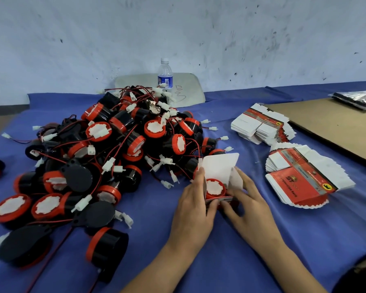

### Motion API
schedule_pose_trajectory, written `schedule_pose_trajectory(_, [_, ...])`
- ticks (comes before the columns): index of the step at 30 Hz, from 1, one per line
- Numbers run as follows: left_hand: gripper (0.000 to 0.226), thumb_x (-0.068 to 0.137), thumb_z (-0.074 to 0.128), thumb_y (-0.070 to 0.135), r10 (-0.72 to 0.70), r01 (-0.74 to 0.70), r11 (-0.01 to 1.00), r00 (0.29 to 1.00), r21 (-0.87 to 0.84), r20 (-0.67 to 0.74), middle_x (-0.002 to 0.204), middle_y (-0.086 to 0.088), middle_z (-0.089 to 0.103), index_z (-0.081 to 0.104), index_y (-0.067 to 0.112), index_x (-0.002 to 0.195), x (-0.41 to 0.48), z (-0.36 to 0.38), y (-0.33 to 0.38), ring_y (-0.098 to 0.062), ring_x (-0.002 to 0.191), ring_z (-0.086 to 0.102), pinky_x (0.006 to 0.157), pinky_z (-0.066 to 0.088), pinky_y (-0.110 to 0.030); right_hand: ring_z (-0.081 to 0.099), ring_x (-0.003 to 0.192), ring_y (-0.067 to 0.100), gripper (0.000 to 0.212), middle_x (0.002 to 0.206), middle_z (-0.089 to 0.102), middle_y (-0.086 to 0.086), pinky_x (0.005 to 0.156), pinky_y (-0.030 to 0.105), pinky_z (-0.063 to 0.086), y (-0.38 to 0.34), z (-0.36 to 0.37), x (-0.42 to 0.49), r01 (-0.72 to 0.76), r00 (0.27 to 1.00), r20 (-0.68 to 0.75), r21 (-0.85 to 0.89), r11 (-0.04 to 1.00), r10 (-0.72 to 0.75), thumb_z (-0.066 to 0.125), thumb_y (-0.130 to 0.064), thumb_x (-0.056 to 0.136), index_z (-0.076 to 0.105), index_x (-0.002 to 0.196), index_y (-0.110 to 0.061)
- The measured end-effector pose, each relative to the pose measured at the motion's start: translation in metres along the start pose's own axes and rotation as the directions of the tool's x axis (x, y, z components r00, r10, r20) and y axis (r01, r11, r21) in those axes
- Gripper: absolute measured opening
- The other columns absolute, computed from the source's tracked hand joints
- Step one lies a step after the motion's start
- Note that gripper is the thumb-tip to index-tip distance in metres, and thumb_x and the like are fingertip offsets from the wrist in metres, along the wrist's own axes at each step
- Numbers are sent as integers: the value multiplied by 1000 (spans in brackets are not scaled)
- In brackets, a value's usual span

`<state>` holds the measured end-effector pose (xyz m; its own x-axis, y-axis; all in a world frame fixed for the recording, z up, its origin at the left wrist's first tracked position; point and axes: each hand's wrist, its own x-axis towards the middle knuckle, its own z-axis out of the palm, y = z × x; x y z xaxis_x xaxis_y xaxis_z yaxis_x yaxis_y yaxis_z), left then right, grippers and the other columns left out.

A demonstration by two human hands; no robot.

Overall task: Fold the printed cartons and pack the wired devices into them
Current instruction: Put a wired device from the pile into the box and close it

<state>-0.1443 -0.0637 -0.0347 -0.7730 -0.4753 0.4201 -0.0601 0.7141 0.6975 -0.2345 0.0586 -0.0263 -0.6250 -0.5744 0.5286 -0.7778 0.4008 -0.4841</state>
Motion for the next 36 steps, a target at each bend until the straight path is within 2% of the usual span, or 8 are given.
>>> schedule_pose_trajectory(6, [52, 98, 54, 24, 50, -56, 995, 996, 88, 69, 159, -5, 22, 38, 23, 147, 3, -2, 0, -16, 143, 26, 108, 27, -19, 68, 93, 27, 32, 120, 67, 4, 80, 37, 57, -2, -3, -3, 149, 982, -92, -169, 974, -166, 81, -11, 75, 73, 105, -8])
schedule_pose_trajectory(11, [36, 92, 62, 11, 96, -90, 990, 994, 109, -46, 143, -6, 37, 62, 10, 127, -3, -3, 7, -18, 129, 43, 105, 42, -28, 63, 72, 26, 14, 113, 71, 2, 69, 38, 57, -3, -4, -4, 207, 960, -138, -225, 952, -242, 71, -14, 84, 76, 97, -11])
schedule_pose_trajectory(18, [41, 84, 65, -5, 163, -139, 971, 980, 193, -114, 112, -3, 56, 65, 8, 123, -6, -8, 11, -12, 108, 42, 93, 38, -18, 51, 68, 20, 35, 117, 69, -1, 74, 29, 45, -4, -11, -8, 386, 921, 29, -186, 903, -388, 47, -30, 94, 66, 123, -25])
schedule_pose_trajectory(24, [34, 83, 58, 9, 193, -189, 973, 981, 135, -18, 110, -1, 52, 71, 19, 113, -3, -15, 11, -12, 109, 44, 92, 35, -10, 56, 83, 9, 21, 96, 60, -26, 76, 26, 45, -5, -10, -7, 152, 986, -86, 161, 975, -140, 53, -28, 93, 64, 109, -20])
schedule_pose_trajectory(27, [27, 84, 60, 26, 183, -186, 981, 980, 44, 75, 112, 3, 49, 72, 21, 108, -1, -14, 15, -9, 111, 43, 92, 38, -12, 50, 88, 17, 26, 94, 60, -5, 81, 23, 41, -11, -18, -3, 212, 900, -398, 37, 977, -180, 52, -24, 91, 67, 89, -3])
schedule_pose_trajectory(29, [33, 81, 65, 41, 189, -188, 982, 969, -21, 161, 118, 7, 45, 70, 24, 109, -1, -11, 18, -5, 115, 40, 96, 33, -9, 53, 95, 19, 22, 98, 60, 5, 87, 21, 40, -18, -27, 6, 102, 861, -507, 223, 969, 26, 51, -27, 92, 64, 97, -9])
schedule_pose_trajectory(32, [39, 79, 73, 42, 214, -209, 977, 953, -47, 214, 123, 9, 43, 68, 24, 113, -1, -9, 16, -4, 118, 40, 97, 30, -7, 63, 96, 2, 18, 97, 72, -8, 82, 13, 44, -28, -38, 25, -168, 910, -179, 664, 728, 373, 53, -34, 97, 67, 107, -29])
schedule_pose_trajectory(36, [33, 80, 75, 31, 247, -243, 969, 956, -48, 157, 121, 5, 46, 69, 20, 110, -1, -9, 12, -8, 116, 46, 97, 40, -16, 68, 77, 9, 30, 86, 76, 4, 68, 17, 52, -32, -34, 26, -357, 909, 128, 731, 581, 397, 49, -28, 98, 76, 96, -16])
